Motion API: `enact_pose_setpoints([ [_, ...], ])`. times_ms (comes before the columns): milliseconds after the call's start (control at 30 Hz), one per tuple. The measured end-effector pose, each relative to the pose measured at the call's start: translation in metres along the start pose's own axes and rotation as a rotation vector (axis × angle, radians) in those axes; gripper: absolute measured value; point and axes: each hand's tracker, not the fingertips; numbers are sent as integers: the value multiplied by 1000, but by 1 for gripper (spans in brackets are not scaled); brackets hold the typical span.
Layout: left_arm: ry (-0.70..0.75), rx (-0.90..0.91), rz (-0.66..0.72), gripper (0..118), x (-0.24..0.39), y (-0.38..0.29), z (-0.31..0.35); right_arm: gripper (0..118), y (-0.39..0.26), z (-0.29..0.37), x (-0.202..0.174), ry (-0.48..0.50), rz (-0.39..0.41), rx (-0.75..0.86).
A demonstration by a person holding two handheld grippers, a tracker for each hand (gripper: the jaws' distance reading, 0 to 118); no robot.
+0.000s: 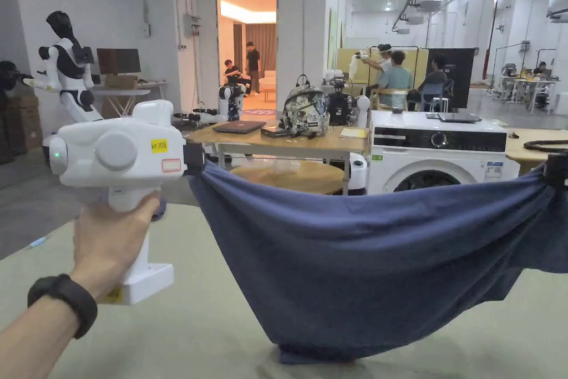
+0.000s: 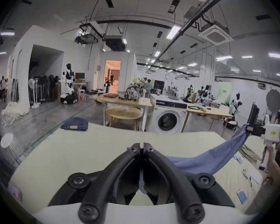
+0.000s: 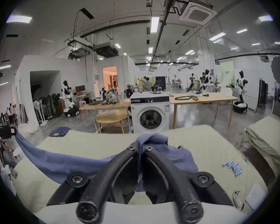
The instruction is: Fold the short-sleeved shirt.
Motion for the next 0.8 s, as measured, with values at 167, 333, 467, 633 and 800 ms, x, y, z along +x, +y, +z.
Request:
enact_pose_setpoints([
  [167,-74,-34,67,0,-7,-78,31,3,-77,34,15,29,-6,-31],
  [333,-89,-130,102,0,-11,-173,84,2,-185,92,42,55,-112,-94],
  [467,-92,-209,176,0,-16,-252,136,2,-275,157,52,-2,-106,-122],
  [633,30,-274,217,0,-16,-325,190,2,-351,224,62,-25,-166,-243],
  [800,40,-357,307,0,-30,-358,209,2,-390,242,62,-44,-112,-358],
])
